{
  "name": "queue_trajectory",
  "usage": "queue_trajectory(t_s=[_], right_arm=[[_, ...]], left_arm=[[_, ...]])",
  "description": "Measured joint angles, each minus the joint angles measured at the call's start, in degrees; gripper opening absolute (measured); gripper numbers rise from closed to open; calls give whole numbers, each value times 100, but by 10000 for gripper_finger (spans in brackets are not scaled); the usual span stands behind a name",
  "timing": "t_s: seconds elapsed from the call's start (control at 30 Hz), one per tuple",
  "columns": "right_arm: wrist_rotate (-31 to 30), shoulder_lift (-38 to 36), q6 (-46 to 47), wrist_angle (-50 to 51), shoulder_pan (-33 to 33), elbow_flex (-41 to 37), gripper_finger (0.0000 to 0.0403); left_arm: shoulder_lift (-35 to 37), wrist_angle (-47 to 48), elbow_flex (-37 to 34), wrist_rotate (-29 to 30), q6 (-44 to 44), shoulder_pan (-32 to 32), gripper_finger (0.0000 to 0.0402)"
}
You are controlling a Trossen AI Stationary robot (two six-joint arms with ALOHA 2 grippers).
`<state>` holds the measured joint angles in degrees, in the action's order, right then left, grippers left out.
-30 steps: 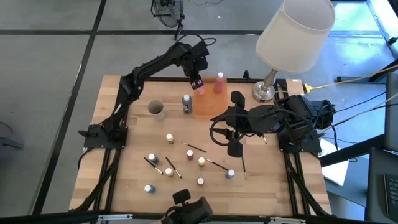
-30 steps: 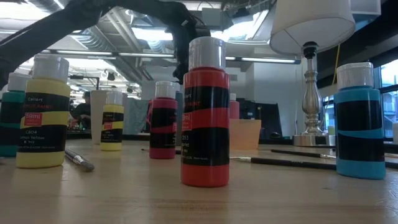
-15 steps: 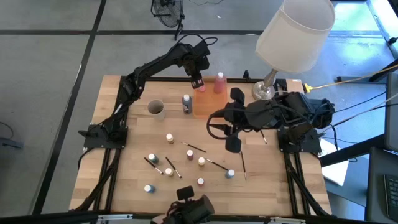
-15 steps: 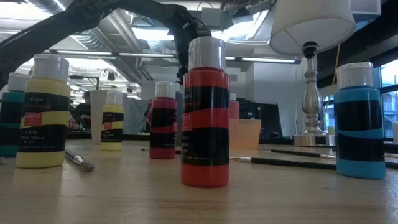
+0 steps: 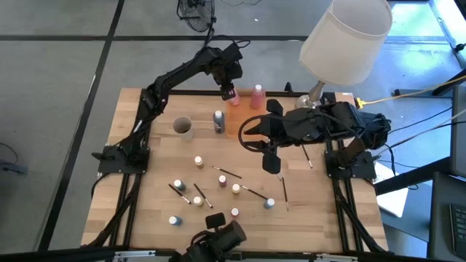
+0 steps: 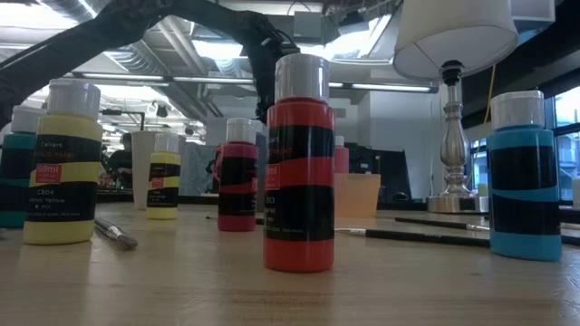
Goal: Pick & Place Paint Supplies
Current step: Put the large pink paint bottle into the orange bin
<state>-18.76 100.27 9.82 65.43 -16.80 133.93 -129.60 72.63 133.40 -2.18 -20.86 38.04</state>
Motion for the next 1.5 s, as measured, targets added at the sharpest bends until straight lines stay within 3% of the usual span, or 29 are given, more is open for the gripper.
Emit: queue_trajectory(t_s=[0.27,1.5], right_arm=[[0,0,0,-4,9,0,137],[4,0,133,11,7,0,137]], left_arm=[[-94,-4,1,-277,6,-65,119],[-216,-138,153,-148,72,-157,130]])
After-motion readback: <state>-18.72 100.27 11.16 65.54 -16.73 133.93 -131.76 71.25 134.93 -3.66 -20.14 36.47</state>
